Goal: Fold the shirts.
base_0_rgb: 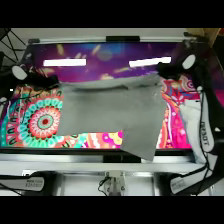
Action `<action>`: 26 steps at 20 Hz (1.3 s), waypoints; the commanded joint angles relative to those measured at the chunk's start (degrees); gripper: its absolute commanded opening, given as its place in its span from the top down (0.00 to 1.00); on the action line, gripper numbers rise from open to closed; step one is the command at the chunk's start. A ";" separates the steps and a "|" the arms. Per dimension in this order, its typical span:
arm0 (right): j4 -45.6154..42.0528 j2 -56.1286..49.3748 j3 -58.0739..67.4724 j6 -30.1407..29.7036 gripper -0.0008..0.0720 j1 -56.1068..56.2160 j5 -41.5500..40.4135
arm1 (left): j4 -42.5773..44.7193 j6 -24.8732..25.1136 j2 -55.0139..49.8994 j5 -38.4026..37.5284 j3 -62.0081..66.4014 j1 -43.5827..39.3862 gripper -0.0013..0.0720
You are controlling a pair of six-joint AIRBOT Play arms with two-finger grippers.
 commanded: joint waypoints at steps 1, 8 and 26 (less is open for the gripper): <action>4.61 -6.49 0.00 0.57 0.90 2.27 4.26 | -8.98 0.04 -8.20 -2.19 -0.04 -0.04 0.88; -4.17 1.22 5.29 -8.48 0.22 -3.76 28.24 | 2.97 7.45 -6.82 -37.90 9.05 11.34 0.17; -6.38 19.80 -23.82 -12.39 0.23 -9.29 33.09 | -20.31 21.53 12.96 -6.73 -44.65 17.75 0.30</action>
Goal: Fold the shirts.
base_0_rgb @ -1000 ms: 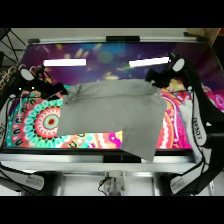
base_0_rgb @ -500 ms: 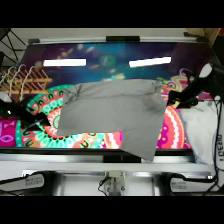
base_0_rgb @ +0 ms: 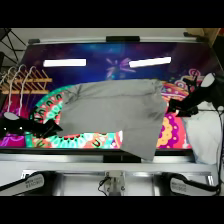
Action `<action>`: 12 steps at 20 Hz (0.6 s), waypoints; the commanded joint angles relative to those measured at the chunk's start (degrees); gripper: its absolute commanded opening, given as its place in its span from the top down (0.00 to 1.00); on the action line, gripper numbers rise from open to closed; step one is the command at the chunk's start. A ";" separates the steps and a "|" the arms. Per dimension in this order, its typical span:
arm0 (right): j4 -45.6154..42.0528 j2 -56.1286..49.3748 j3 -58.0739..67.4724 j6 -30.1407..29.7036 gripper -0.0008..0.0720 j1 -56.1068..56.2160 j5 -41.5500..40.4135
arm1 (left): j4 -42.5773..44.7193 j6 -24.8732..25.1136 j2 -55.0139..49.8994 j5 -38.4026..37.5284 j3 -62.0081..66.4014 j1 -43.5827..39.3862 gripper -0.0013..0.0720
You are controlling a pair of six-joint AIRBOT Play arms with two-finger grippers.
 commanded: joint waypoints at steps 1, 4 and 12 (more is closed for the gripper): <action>0.13 0.26 -0.37 0.00 0.23 -0.07 0.00 | -3.02 0.39 -1.66 3.15 -1.14 -2.49 0.50; 3.91 0.22 -3.91 -0.13 0.22 -0.04 -0.44 | -3.04 0.39 -2.19 2.91 -1.07 -3.21 0.93; 4.72 0.20 -20.61 -1.11 0.22 -0.07 -15.45 | -2.99 3.17 1.29 1.42 1.95 -3.17 0.94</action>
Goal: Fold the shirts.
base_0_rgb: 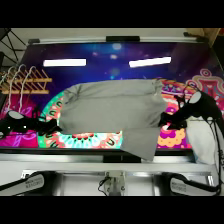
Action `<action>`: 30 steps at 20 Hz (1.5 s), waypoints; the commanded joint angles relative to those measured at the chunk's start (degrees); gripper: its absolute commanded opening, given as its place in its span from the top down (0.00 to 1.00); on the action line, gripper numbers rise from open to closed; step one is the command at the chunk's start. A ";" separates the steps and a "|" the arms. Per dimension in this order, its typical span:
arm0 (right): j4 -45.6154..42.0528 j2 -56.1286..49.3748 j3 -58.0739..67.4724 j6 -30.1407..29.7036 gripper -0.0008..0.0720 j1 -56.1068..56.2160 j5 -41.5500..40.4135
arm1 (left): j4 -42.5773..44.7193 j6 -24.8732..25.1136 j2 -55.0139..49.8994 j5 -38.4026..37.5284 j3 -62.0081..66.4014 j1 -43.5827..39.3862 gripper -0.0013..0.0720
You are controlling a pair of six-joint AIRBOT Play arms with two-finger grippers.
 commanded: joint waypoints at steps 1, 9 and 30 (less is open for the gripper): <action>0.42 -0.35 -4.26 -0.04 0.25 0.04 -6.88 | -1.88 0.79 1.42 -1.66 1.20 -0.11 0.94; 2.54 -5.70 -2.69 -0.22 0.91 5.49 -9.55 | -1.84 0.83 1.46 -3.02 3.04 -0.11 0.94; -17.07 39.98 61.02 -8.35 0.91 5.75 -4.28 | 16.76 -17.90 37.83 -10.95 79.71 -0.11 0.94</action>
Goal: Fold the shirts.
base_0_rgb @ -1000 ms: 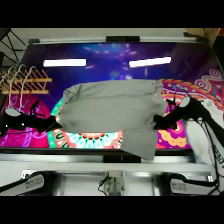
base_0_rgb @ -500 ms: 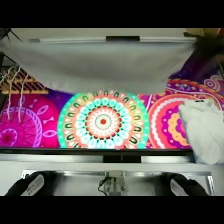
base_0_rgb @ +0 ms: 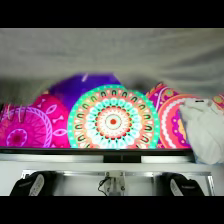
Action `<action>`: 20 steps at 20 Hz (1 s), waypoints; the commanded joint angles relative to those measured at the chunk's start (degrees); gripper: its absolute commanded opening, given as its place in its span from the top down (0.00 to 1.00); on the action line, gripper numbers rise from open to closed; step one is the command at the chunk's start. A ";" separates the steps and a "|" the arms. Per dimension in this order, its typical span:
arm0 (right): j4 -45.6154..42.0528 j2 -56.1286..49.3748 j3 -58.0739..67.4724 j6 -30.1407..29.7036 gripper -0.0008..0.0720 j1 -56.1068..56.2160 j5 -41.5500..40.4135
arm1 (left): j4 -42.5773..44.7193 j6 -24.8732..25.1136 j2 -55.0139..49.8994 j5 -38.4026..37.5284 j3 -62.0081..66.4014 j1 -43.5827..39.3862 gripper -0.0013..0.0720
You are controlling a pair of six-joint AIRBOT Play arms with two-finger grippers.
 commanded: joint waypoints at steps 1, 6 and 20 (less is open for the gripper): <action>-4.59 0.33 0.74 0.61 0.91 0.02 7.89 | 3.65 -2.14 1.14 -8.24 -1.51 0.04 0.94; -3.93 -10.60 0.74 2.95 0.91 0.02 13.92 | 1.64 -0.74 -1.09 -8.41 -16.55 0.00 0.94; 10.49 -54.60 -24.83 11.78 0.91 5.31 -16.31 | 0.52 3.17 -43.10 16.68 -45.05 -10.54 0.94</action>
